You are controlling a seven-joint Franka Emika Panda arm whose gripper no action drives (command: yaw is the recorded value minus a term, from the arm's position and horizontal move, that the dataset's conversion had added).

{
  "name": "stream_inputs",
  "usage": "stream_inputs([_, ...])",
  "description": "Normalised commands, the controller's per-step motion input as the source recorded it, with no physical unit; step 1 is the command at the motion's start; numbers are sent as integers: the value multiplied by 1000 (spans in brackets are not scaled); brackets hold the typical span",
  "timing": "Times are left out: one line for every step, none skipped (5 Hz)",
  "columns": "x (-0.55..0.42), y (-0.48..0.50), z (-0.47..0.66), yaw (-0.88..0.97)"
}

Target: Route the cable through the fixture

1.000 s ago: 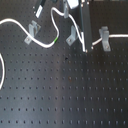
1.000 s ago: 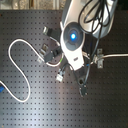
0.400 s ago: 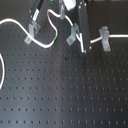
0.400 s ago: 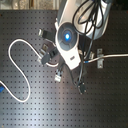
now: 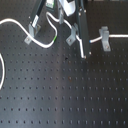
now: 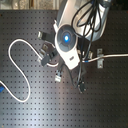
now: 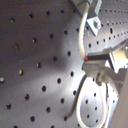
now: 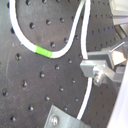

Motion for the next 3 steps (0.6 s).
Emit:
stream_inputs([1,1,36,0])
stream_inputs([-236,-63,463,83])
stream_inputs([-235,-8,343,86])
